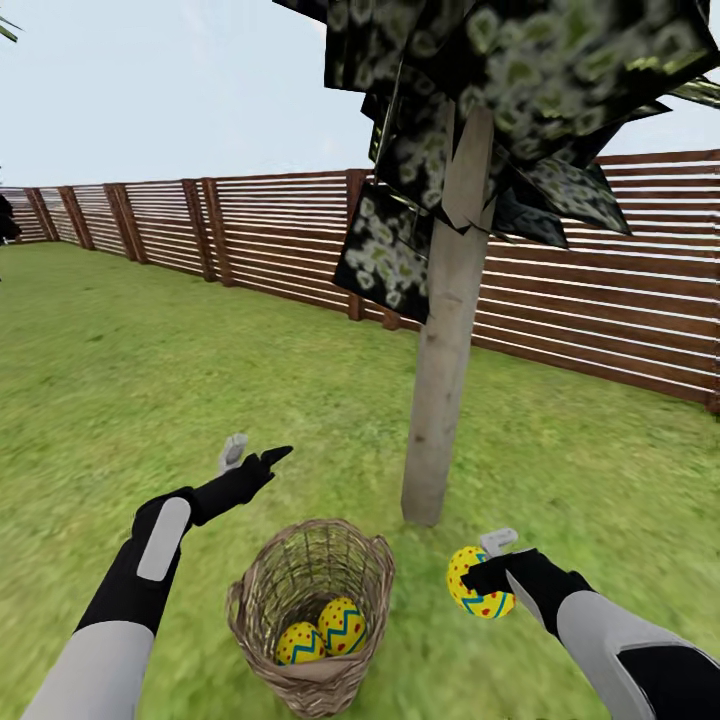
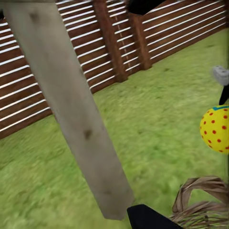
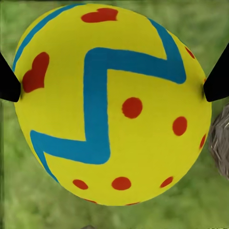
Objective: Take the three Easter eggs out of the wicker basket on the lawn in the garden, then place them on the lawn next to a single tree (choose any tree) so that all three eggs are next to the same tree and none are left in the basket.
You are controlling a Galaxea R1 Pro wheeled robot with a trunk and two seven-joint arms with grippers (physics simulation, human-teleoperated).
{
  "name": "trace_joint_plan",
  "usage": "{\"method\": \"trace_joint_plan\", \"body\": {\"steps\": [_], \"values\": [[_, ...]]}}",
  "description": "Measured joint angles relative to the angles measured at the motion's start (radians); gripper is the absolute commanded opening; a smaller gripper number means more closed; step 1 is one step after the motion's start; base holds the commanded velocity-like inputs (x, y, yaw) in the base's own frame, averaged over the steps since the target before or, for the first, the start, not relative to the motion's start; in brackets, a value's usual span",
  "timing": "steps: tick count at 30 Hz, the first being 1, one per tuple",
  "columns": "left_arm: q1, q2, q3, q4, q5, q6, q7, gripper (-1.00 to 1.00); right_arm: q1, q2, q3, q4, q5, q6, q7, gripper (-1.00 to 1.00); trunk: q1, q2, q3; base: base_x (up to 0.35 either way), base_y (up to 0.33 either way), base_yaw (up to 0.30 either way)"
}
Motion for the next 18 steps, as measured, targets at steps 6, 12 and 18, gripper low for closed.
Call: {"method": "trace_joint_plan", "body": {"steps": [6,12,18], "values": [[0.000,-0.001,-0.003,0.007,-0.001,-0.001,0.000,1.00,0.000,0.006,0.003,0.001,-0.044,0.001,0.000,-1.00,0.000,0.000,0.004,0.000,0.000,-0.116],[0.000,-0.016,-0.057,0.009,-0.003,-0.002,0.003,1.00,0.000,0.017,0.002,0.002,-0.051,0.002,-0.002,-1.00,0.000,0.000,0.004,0.000,-0.194,-0.271],[0.000,-0.030,-0.060,0.009,-0.001,-0.003,0.004,1.00,0.000,0.033,0.001,0.002,-0.055,-0.003,-0.084,-1.00,0.000,0.000,-0.001,0.000,-0.277,-0.075]]}}
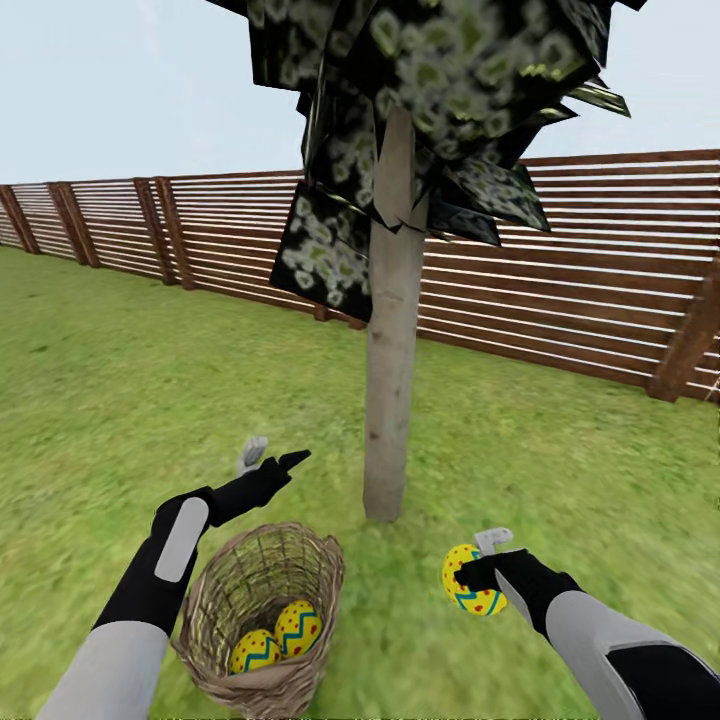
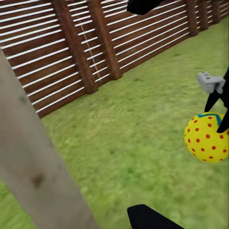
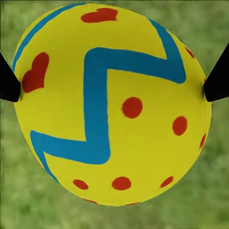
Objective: Take the three Easter eggs out of the wicker basket on the lawn in the garden, then place them on the lawn next to a single tree (choose any tree) so that all three eggs are next to the same tree and none are left in the basket.
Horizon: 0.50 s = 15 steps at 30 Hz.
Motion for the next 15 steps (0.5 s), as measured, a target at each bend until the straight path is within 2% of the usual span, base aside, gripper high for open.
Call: {"method": "trace_joint_plan", "body": {"steps": [2,4,8,10,15], "values": [[0.000,-0.004,0.000,0.000,0.000,0.000,-0.001,1.00,0.001,0.022,0.000,0.000,-0.003,-0.002,-0.054,-1.00,0.000,0.000,-0.003,0.000,-0.106,-0.001],[0.000,-0.013,-0.001,0.000,0.000,0.000,-0.001,1.00,0.001,0.031,0.000,0.003,-0.002,-0.014,-0.090,-1.00,0.000,0.000,-0.006,0.000,-0.011,0.000],[0.000,-0.018,-0.006,-0.001,0.000,0.000,-0.001,1.00,0.004,0.059,0.003,0.080,0.001,-0.165,-0.127,-1.00,0.000,0.000,-0.012,0.000,-0.001,0.011],[0.000,-0.018,-0.025,-0.005,0.000,0.000,0.000,1.00,0.006,0.067,0.006,0.088,0.009,-0.218,-0.135,-1.00,0.000,0.000,-0.013,0.000,0.000,0.002],[0.000,-0.018,-0.030,-0.010,0.000,0.000,-0.001,1.00,0.005,0.081,0.009,0.088,0.011,-0.239,-0.136,-1.00,0.000,0.000,-0.013,0.023,-0.064,0.000]]}}
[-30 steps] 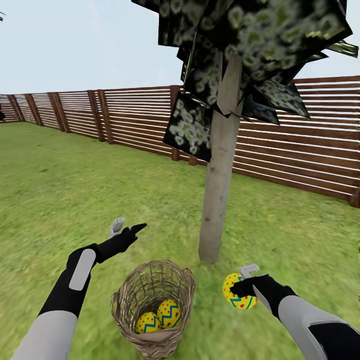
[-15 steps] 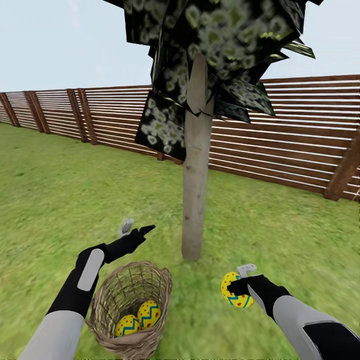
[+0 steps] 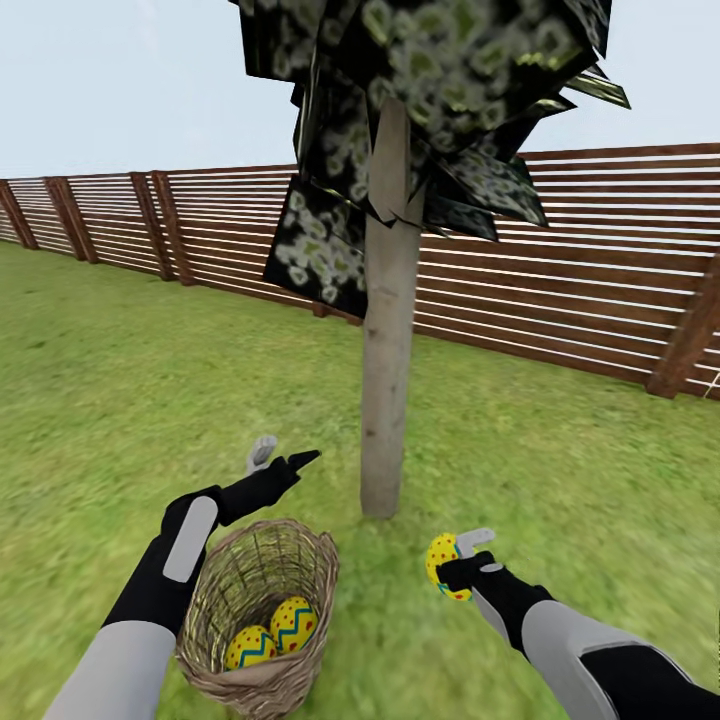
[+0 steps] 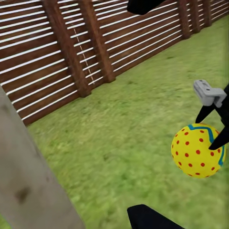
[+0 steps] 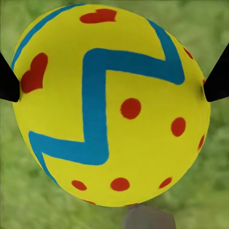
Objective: Take the three Easter eggs out of the wicker basket on the lawn in the garden, then place them on the lawn next to a single tree (choose any tree) so that all three eggs are next to the same tree and none are left in the basket.
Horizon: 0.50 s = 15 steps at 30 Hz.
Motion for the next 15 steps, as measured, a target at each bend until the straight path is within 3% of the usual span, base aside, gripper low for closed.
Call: {"method": "trace_joint_plan", "body": {"steps": [3,5,11,15], "values": [[0.000,0.000,-0.004,0.001,0.001,0.000,0.000,1.00,0.000,0.000,-0.002,0.000,0.005,-0.005,0.000,-1.00,0.000,0.000,0.000,0.118,-0.239,0.000],[0.000,0.000,-0.033,0.003,0.001,-0.001,0.001,1.00,0.001,0.000,-0.002,0.001,0.006,-0.006,-0.001,-1.00,0.000,0.000,0.000,0.116,-0.174,0.000],[0.000,-0.001,-0.047,-0.001,0.004,-0.002,-0.002,1.00,0.002,0.000,-0.001,0.003,0.001,-0.005,-0.002,-1.00,0.000,0.000,0.000,0.011,-0.017,0.000],[0.000,-0.002,-0.048,0.000,0.006,-0.001,-0.003,1.00,0.002,0.002,-0.001,0.003,-0.002,-0.002,-0.002,-1.00,-0.015,0.028,0.012,0.000,0.000,0.000]]}}
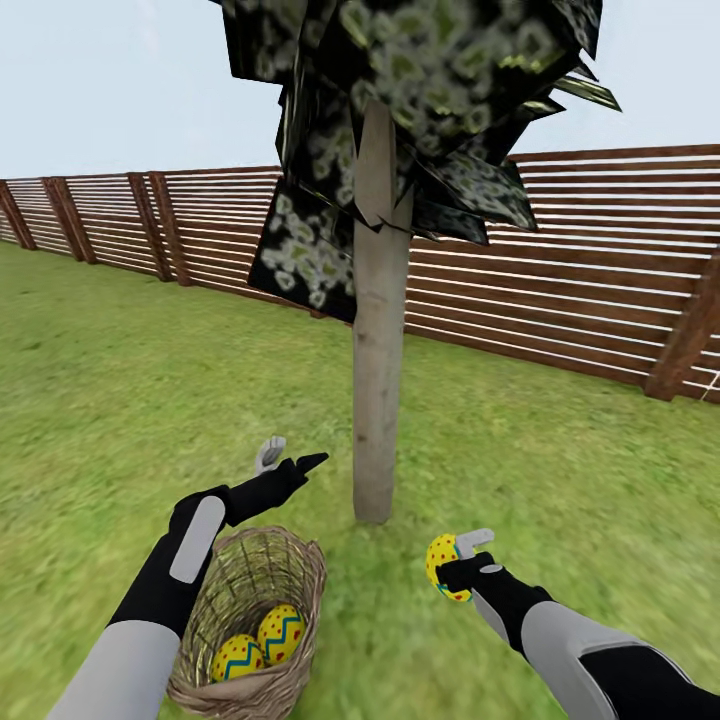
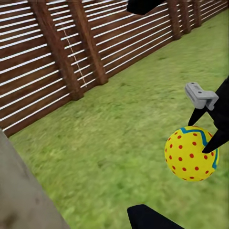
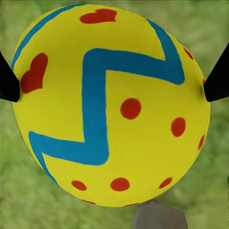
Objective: Take the three Easter eggs out of the wicker basket on the lawn in the garden, then place them on the lawn next to a single tree (choose any tree) so that all three eggs are next to the same tree and none are left in the basket.
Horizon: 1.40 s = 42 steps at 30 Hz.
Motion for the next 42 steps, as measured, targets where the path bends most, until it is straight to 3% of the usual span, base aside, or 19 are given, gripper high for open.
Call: {"method": "trace_joint_plan", "body": {"steps": [9,16,22,31,35,38,42], "values": [[0.000,0.000,0.001,0.004,0.000,-0.002,-0.002,1.00,0.000,0.000,0.000,0.000,-0.002,-0.001,0.000,-1.00,-0.004,0.007,0.003,0.003,0.000,0.000],[0.000,0.000,0.002,0.009,0.000,-0.009,-0.002,1.00,0.000,0.000,0.000,0.002,-0.002,0.002,0.000,-1.00,-0.004,0.007,0.003,0.247,0.000,0.000],[0.000,0.000,0.002,0.008,-0.001,-0.017,-0.002,1.00,0.000,0.014,0.000,0.002,-0.003,0.009,0.000,-1.00,-0.004,0.007,0.003,0.014,0.000,0.000],[0.001,-0.001,0.000,0.008,-0.001,-0.016,-0.002,1.00,0.000,0.014,0.000,0.002,-0.005,0.020,0.001,-1.00,0.030,-0.055,-0.025,0.000,0.000,0.000],[0.000,-0.002,-0.001,0.007,-0.001,-0.015,-0.002,1.00,0.000,0.013,-0.001,0.001,-0.009,0.112,0.001,-1.00,0.046,-0.083,-0.037,0.000,0.000,0.000],[0.001,-0.038,-0.003,0.001,-0.002,-0.014,-0.001,1.00,-0.001,0.019,-0.001,-0.001,-0.007,0.121,0.001,-1.00,0.057,-0.104,-0.047,0.000,0.000,0.000],[0.001,-0.043,-0.005,-0.022,0.000,-0.011,-0.004,1.00,-0.002,0.026,-0.001,-0.006,-0.001,0.114,0.003,-1.00,0.073,-0.132,-0.059,0.000,0.000,0.000]]}}
